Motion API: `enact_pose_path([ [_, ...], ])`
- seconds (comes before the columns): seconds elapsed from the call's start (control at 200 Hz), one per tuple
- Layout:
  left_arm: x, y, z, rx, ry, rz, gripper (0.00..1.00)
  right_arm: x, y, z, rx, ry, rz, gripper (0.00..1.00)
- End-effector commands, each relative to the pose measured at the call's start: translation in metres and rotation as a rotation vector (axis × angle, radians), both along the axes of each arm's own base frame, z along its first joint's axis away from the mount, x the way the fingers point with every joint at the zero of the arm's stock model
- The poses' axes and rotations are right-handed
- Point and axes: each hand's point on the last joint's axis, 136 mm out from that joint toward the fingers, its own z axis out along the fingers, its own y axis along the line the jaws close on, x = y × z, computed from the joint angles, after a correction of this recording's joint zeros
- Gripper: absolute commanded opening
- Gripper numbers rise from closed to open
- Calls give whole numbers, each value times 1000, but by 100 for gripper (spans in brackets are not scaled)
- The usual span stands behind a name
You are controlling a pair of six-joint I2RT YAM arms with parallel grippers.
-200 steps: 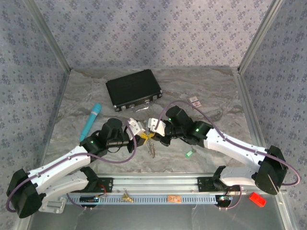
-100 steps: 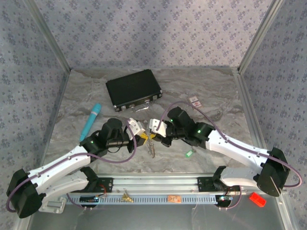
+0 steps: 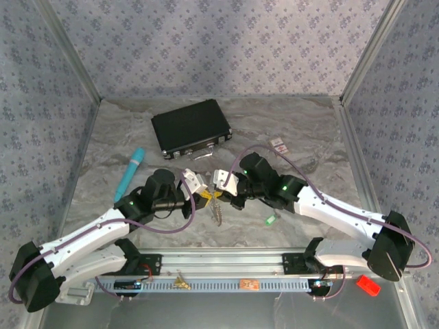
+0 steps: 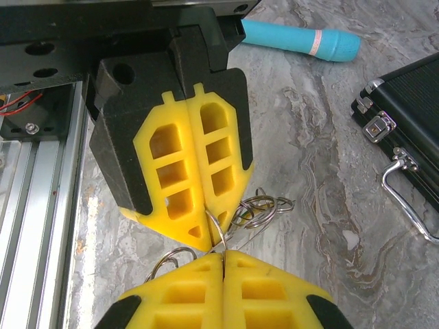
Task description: Put the keys on the keyring
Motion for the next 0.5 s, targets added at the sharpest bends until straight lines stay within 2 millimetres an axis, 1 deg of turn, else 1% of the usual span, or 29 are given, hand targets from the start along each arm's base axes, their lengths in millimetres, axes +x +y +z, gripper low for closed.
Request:
enact_pose_path([
  [0.0, -1, -5, 14, -53, -22, -15, 0, 1, 4, 4, 13, -3, -4, 0],
  [0.2, -1, -6, 15, -57, -22, -20, 0, 4, 4, 1, 4, -6, -13, 0],
  [0.495, -1, -7, 16, -62, -23, -25, 0, 3, 7, 3, 14, -5, -6, 0],
])
